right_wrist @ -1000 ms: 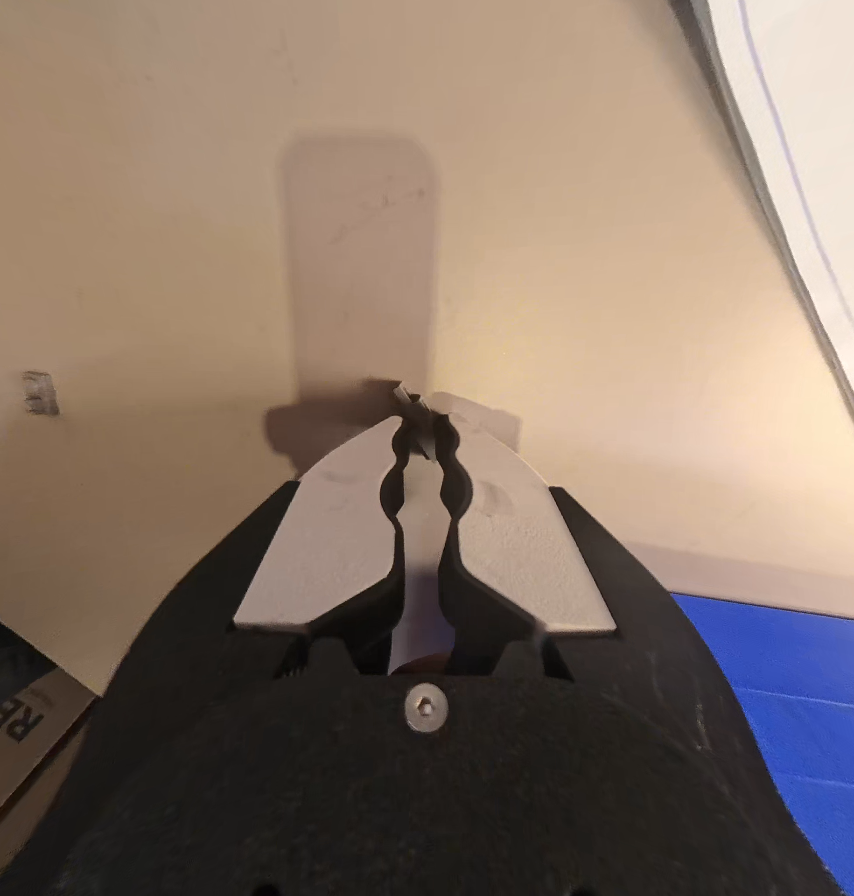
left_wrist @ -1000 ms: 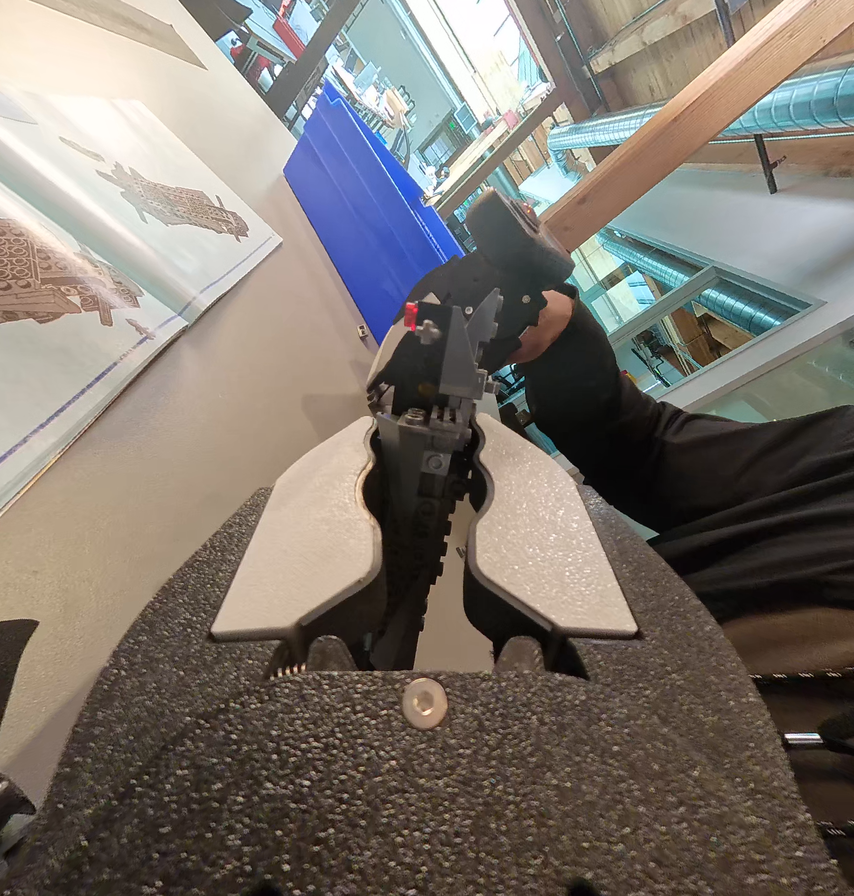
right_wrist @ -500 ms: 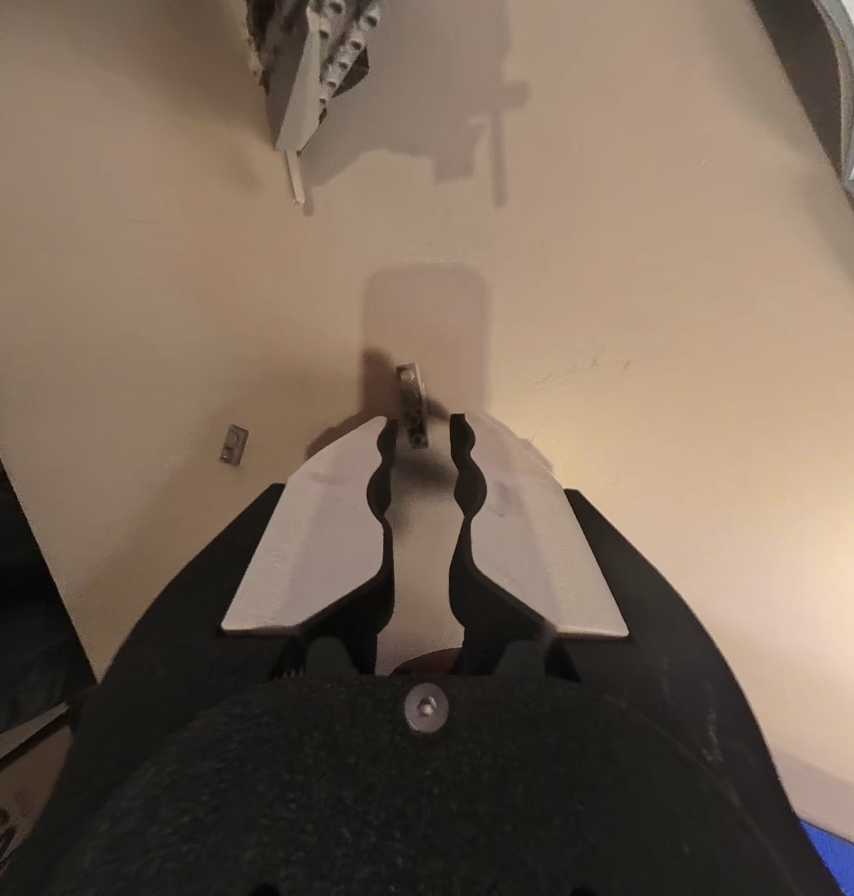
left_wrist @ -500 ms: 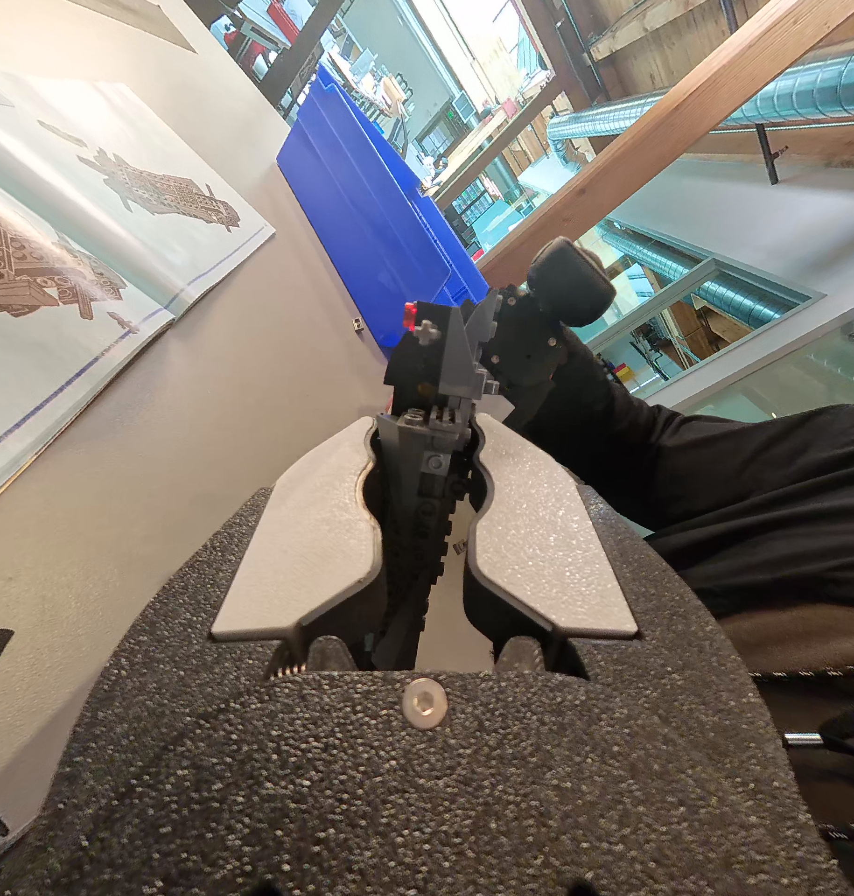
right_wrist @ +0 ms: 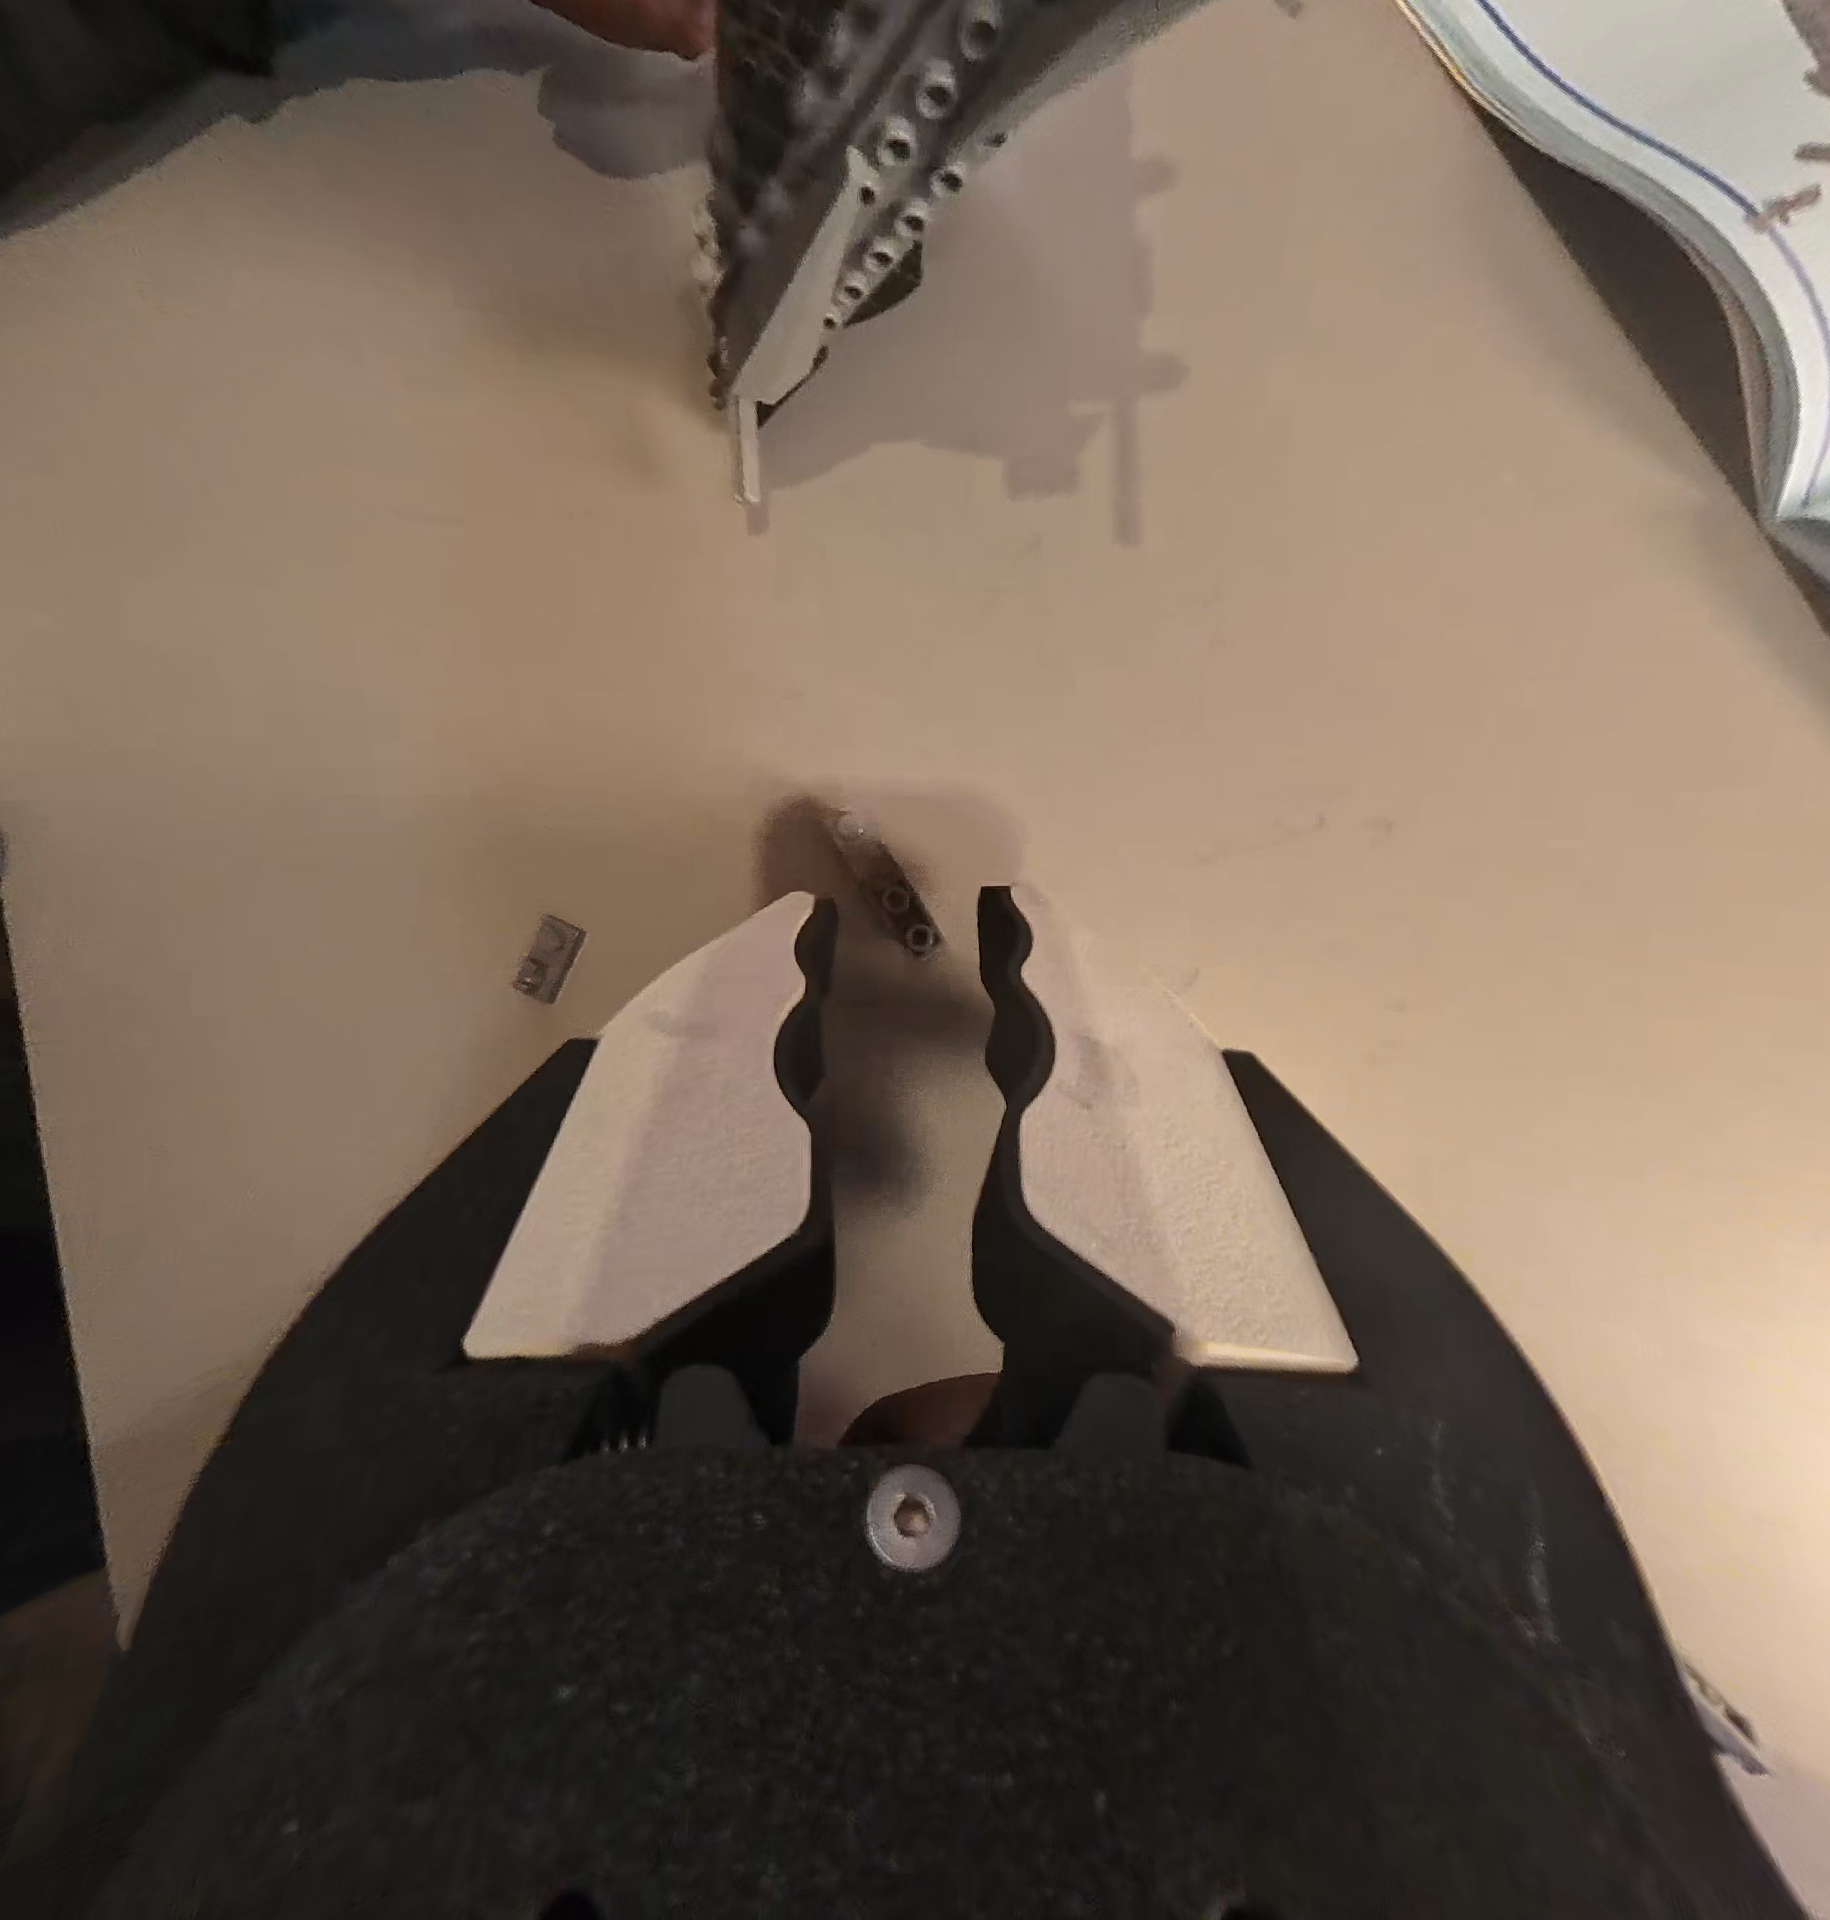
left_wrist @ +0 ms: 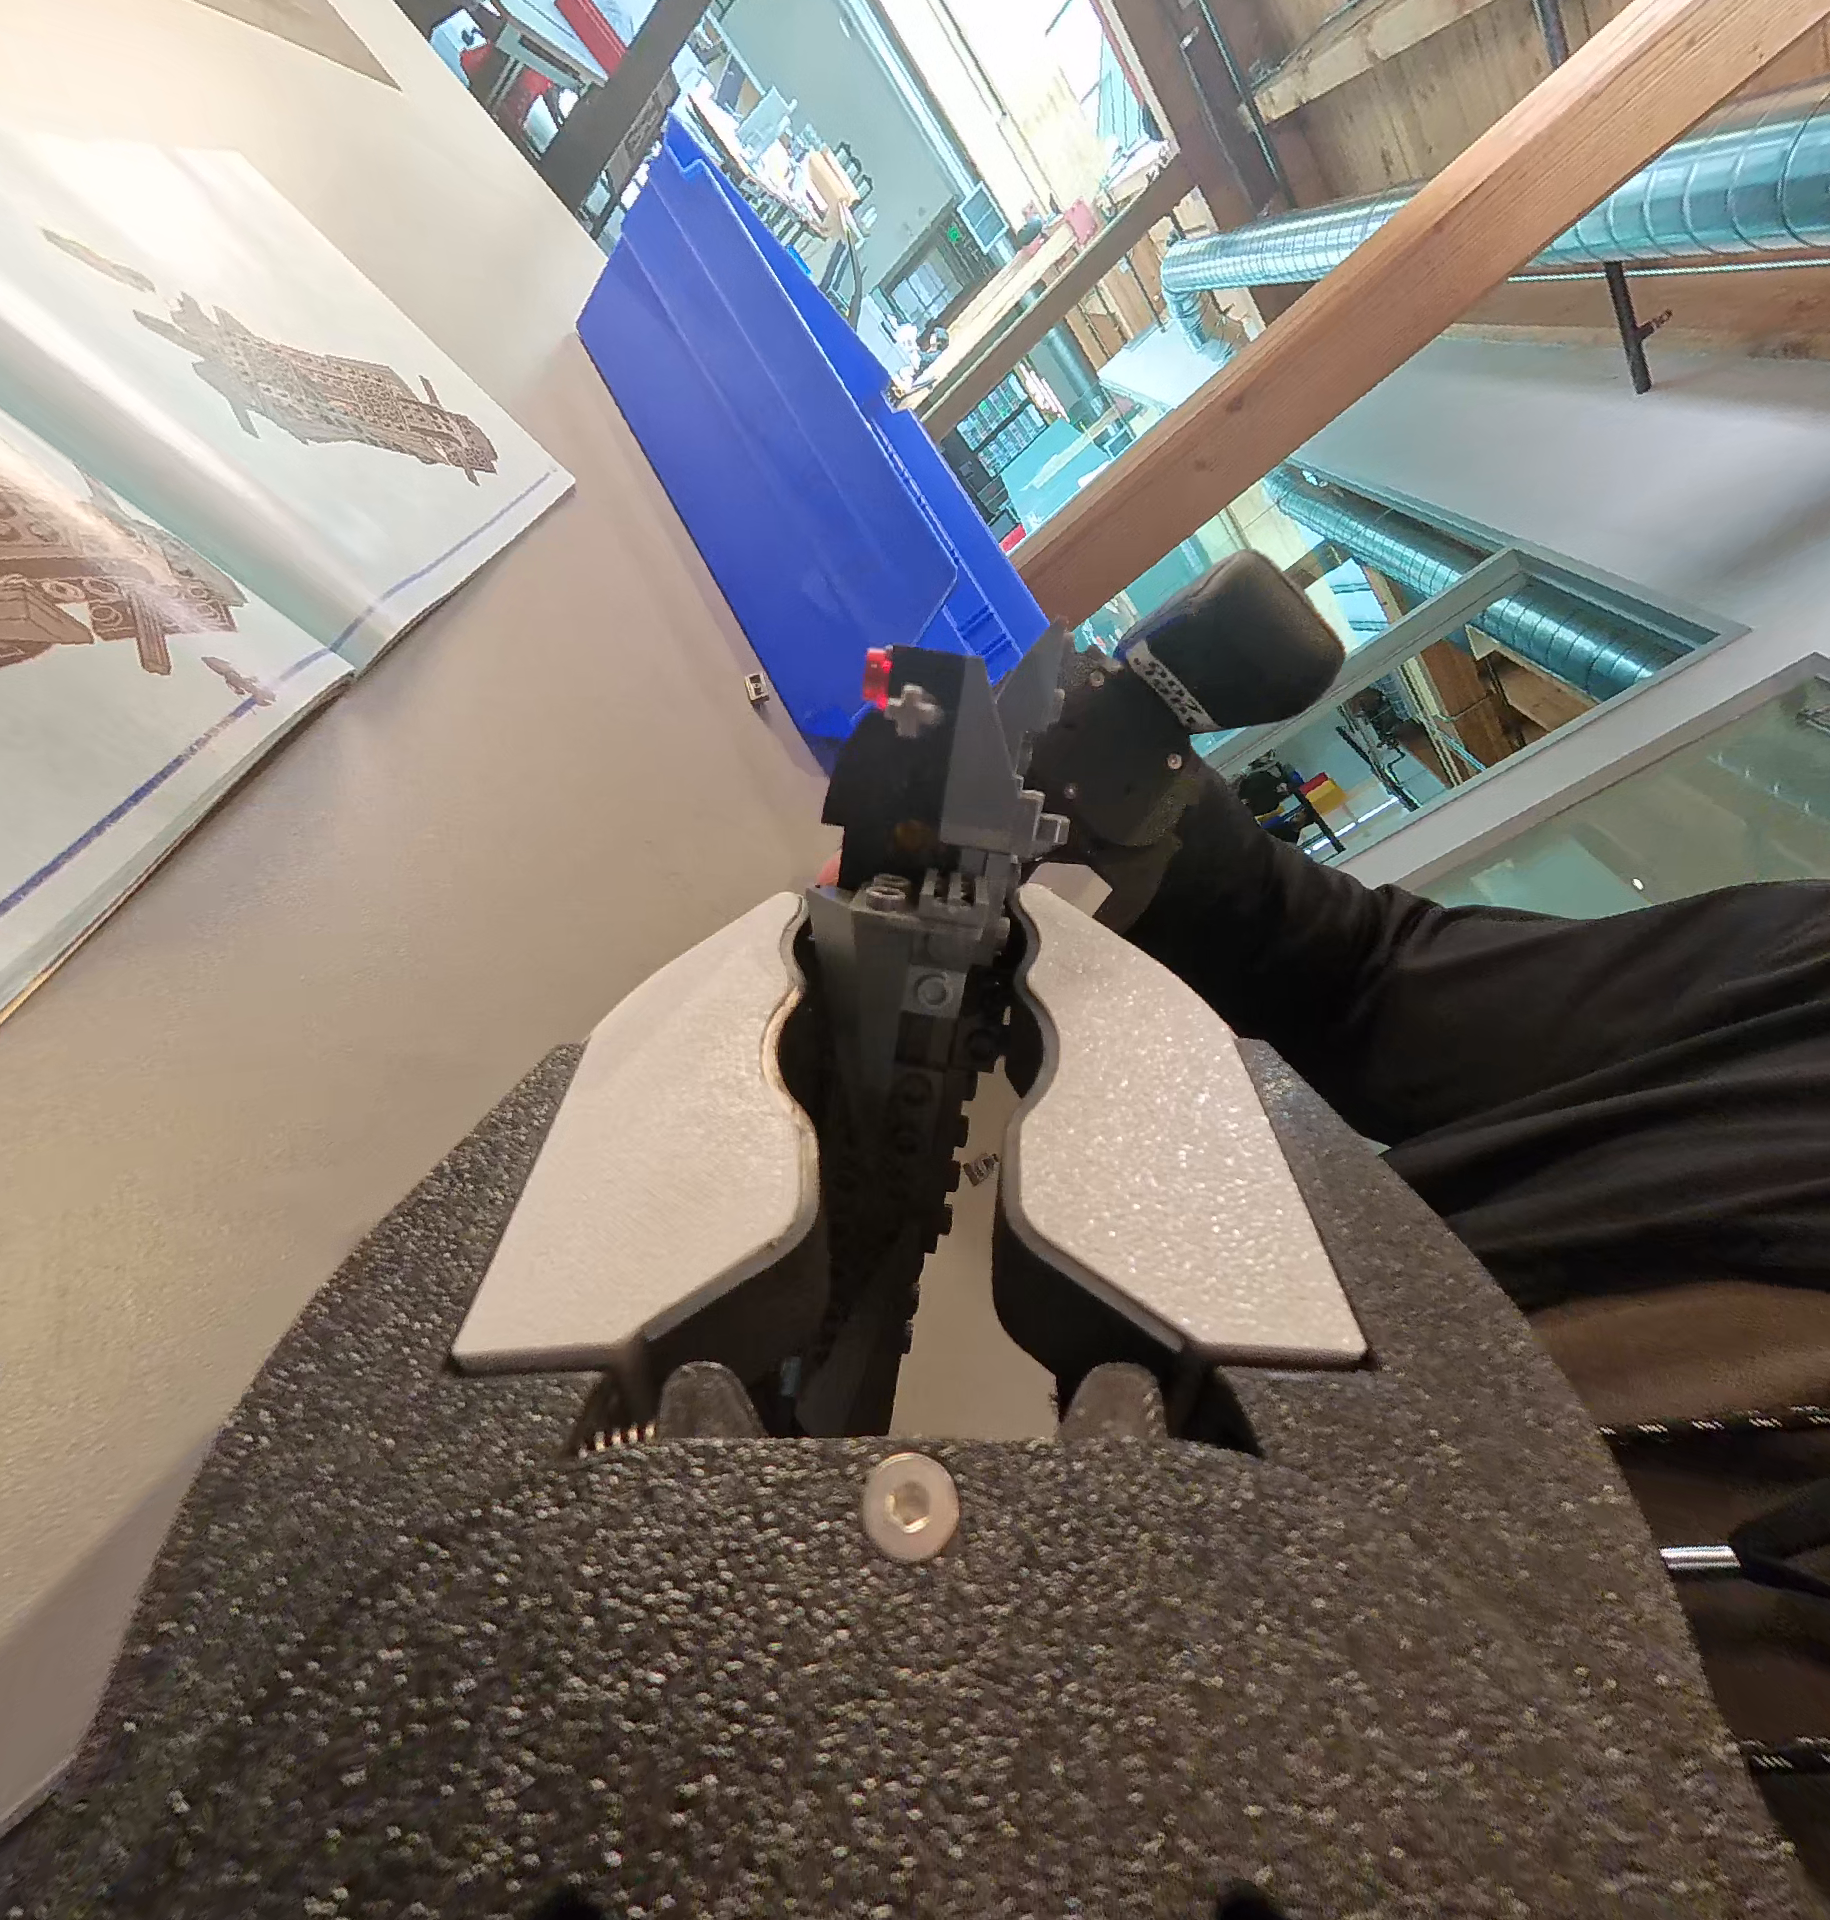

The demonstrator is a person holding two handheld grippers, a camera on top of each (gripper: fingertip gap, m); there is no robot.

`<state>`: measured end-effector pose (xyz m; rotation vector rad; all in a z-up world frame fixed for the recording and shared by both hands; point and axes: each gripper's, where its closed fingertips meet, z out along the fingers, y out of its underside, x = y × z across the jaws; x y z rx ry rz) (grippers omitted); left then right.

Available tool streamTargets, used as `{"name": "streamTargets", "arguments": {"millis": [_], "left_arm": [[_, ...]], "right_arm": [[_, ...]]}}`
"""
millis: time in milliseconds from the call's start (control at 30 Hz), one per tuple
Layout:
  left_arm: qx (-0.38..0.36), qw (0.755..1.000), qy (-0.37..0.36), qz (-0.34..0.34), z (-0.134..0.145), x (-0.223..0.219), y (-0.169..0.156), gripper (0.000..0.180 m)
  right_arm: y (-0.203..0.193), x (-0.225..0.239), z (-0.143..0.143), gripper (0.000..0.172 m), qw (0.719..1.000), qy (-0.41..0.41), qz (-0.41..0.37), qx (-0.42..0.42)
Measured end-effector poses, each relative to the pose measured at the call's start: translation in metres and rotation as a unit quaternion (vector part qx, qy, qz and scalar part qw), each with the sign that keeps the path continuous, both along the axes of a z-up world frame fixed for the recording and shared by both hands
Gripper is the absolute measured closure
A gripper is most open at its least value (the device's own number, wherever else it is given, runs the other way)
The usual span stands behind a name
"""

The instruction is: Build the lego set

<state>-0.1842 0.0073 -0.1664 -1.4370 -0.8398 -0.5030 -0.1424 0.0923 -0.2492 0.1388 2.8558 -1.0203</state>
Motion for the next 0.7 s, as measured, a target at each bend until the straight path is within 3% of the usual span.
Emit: {"name": "streamTargets", "arguments": {"millis": [200,267,467,600,700], "left_arm": [[-0.001,1.000,-0.007,-0.006,-0.001,0.002,0.001,0.147],[-0.001,1.000,-0.011,-0.006,-0.001,0.002,0.001,0.147],[-0.006,1.000,-0.014,-0.005,-0.002,0.002,0.001,0.147],[-0.008,0.999,-0.027,-0.018,-0.004,0.006,0.004,0.147],[-0.008,0.998,-0.046,-0.035,-0.008,0.011,0.009,0.147]], "right_arm": [[-0.003,0.004,-0.006,0.146,0.995,0.054,0.076,0.042],[-0.004,0.002,-0.009,0.162,0.993,0.064,0.080,0.062],[-0.003,-0.005,-0.006,0.163,0.987,0.103,0.093,0.082],[-0.012,-0.012,0.011,0.163,0.979,0.161,0.114,0.057],[-0.021,-0.019,0.039,0.163,0.967,0.216,0.128,0.032]]}}
